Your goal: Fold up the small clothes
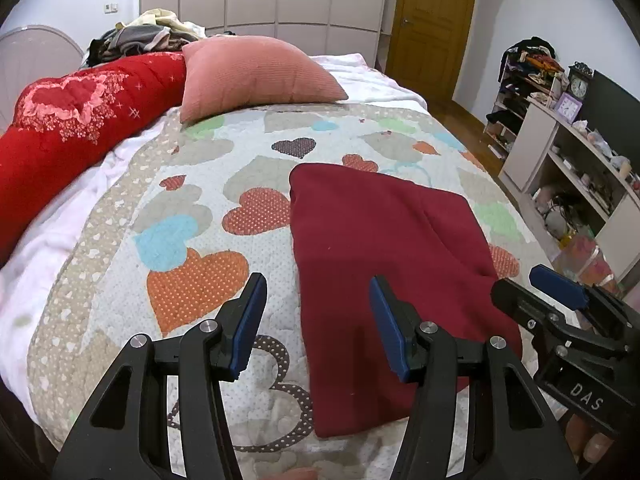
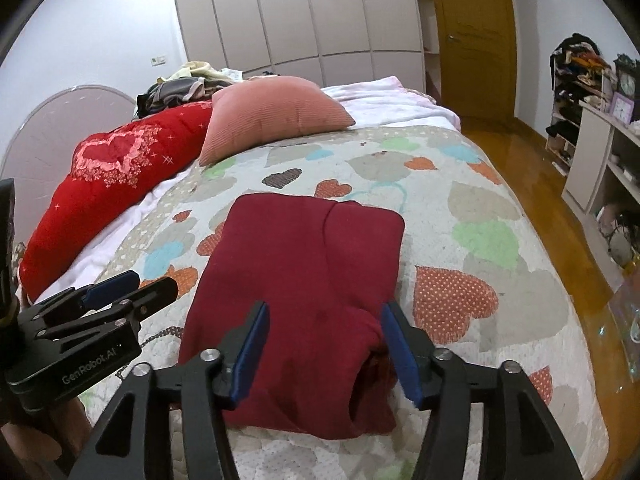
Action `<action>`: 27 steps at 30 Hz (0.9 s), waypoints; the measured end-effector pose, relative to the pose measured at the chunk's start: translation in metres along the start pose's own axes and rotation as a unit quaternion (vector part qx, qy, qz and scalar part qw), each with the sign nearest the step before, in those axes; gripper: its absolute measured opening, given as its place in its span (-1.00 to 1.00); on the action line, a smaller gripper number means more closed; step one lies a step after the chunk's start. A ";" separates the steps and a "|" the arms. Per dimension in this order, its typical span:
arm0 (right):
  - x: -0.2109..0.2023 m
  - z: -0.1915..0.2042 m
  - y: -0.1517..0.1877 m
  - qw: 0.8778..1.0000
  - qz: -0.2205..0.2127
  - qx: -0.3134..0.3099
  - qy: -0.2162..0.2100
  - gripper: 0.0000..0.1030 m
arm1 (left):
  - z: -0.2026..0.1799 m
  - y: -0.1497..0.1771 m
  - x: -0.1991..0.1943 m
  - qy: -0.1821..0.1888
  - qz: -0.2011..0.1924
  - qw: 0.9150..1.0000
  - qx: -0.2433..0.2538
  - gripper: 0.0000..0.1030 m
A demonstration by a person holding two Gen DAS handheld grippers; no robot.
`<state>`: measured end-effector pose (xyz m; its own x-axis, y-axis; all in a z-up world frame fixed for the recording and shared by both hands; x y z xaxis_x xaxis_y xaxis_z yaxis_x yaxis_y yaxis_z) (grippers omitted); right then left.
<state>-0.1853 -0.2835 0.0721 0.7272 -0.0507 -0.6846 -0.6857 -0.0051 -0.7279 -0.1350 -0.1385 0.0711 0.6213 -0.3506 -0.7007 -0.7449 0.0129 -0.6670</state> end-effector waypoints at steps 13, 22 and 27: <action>-0.001 0.000 -0.001 1.000 0.000 -0.002 -0.004 0.21 | -0.006 0.000 -0.003 -0.002 -0.012 1.000 0.014 0.04; 0.004 0.002 0.001 1.000 0.007 -0.002 -0.008 0.22 | -0.010 0.001 -0.001 -0.004 -0.009 1.000 0.021 0.03; 0.005 0.002 0.001 1.000 0.009 -0.001 -0.007 0.22 | -0.012 0.003 0.002 -0.005 -0.007 1.000 0.022 0.04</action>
<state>-0.1821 -0.2816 0.0673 0.7154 -0.0368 -0.6977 -0.6983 -0.0070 -0.7157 -0.1391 -0.1500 0.0706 0.6338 -0.3419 -0.6938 -0.7250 0.0498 -0.6869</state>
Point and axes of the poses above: each gripper's, at about its wrist camera, not at the fingertips, and x roughly the way its jaws point, z to its left, y to its underside, the point moved 2 cm from there along x, roughly the way its jaws point, and after that the axes turned 14 degrees about -x, right-handed, at the moved point
